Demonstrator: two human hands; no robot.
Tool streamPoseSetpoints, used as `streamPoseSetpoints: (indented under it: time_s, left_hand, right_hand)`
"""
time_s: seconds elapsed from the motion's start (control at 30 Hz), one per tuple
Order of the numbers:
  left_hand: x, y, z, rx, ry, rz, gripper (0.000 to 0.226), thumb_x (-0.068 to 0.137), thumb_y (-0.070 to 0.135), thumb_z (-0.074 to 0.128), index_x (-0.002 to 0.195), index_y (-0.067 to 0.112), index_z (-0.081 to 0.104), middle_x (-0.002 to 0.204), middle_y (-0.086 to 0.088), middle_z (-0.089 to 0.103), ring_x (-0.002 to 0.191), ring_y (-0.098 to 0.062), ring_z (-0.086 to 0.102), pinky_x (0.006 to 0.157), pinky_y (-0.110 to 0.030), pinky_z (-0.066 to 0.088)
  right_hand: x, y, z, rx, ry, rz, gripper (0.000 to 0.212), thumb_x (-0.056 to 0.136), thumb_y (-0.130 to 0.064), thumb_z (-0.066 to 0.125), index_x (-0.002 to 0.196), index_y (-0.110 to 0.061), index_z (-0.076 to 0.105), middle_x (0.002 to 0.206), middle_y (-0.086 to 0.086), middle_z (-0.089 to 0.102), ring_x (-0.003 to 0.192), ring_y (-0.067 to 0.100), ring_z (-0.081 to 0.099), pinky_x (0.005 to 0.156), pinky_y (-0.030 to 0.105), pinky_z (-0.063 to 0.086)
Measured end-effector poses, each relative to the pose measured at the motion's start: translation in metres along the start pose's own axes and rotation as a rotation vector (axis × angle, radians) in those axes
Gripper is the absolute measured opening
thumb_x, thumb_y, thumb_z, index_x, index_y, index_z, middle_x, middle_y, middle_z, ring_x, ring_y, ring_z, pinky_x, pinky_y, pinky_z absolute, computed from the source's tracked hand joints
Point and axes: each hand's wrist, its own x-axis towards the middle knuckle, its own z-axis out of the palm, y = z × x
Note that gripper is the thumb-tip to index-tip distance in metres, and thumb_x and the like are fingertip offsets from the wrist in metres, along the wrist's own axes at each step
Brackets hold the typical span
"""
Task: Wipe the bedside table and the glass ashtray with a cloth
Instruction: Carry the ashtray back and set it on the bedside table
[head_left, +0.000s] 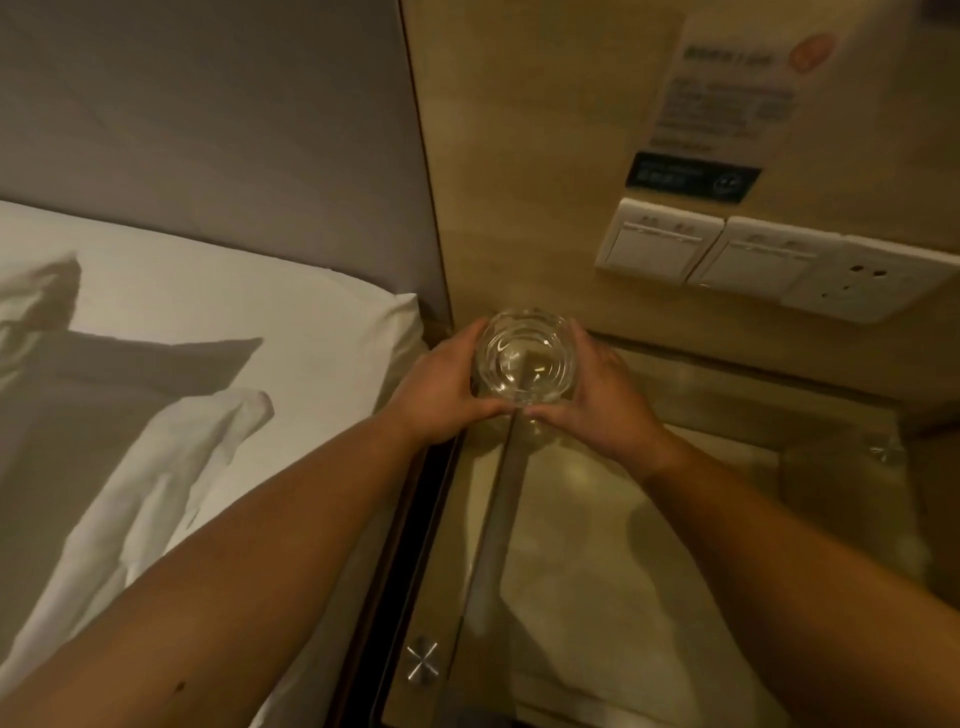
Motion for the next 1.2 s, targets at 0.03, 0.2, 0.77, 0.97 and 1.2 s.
streamPoseSetpoints:
  time_s: [0.03,0.2,0.77,0.97,1.2]
  left_hand:
    - [0.007,-0.007,0.004,-0.018,-0.012,-0.004,0.093,0.066,0.050,0.083,0.143,0.034,0.033,0.133,0.014,0.055,0.117,0.001,0.050,0.091,-0.016,0.040]
    - [0.031,-0.030,0.018,-0.074,-0.034,0.013,0.089,0.068,0.044,0.084,0.140,0.032,0.033,0.132,0.010,0.056,0.119,-0.006,0.052,0.101,-0.037,0.045]
    - [0.050,-0.058,0.029,-0.037,-0.074,-0.023,0.100,0.063,0.059,0.077,0.145,0.034,0.024,0.139,0.007,0.051,0.126,-0.013,0.049,0.103,-0.045,0.042]
    - [0.052,-0.060,0.030,-0.019,-0.086,-0.008,0.099,0.064,0.060,0.075,0.144,0.035,0.023,0.139,0.005,0.051,0.126,-0.013,0.049,0.102,-0.045,0.043]
    - [0.052,-0.063,0.032,0.016,-0.103,-0.037,0.104,0.062,0.062,0.074,0.147,0.033,0.020,0.140,0.005,0.050,0.127,-0.015,0.048,0.103,-0.045,0.042]
  right_hand:
    - [0.006,0.005,0.005,-0.005,0.013,-0.007,0.117,0.056,-0.052,0.084,0.148,-0.014,0.023,0.144,0.012,0.044,0.132,0.028,0.039,0.107,0.039,0.034]
    - [0.031,0.028,0.024,-0.028,0.013,0.009,0.118,0.056,-0.055,0.083,0.150,-0.020,0.020,0.148,0.008,0.040,0.135,0.026,0.035,0.110,0.044,0.032]
    - [0.053,0.046,0.043,-0.117,-0.005,0.004,0.120,0.059,-0.066,0.075,0.150,-0.015,0.017,0.151,0.010,0.034,0.139,0.027,0.029,0.112,0.047,0.028]
    - [0.053,0.048,0.044,-0.160,0.002,-0.029,0.117,0.063,-0.064,0.074,0.150,-0.012,0.016,0.154,0.012,0.030,0.141,0.027,0.025,0.115,0.044,0.022]
    - [0.051,0.047,0.042,-0.169,-0.012,-0.021,0.116,0.065,-0.063,0.074,0.151,-0.015,0.013,0.155,0.009,0.027,0.142,0.025,0.021,0.117,0.042,0.018]
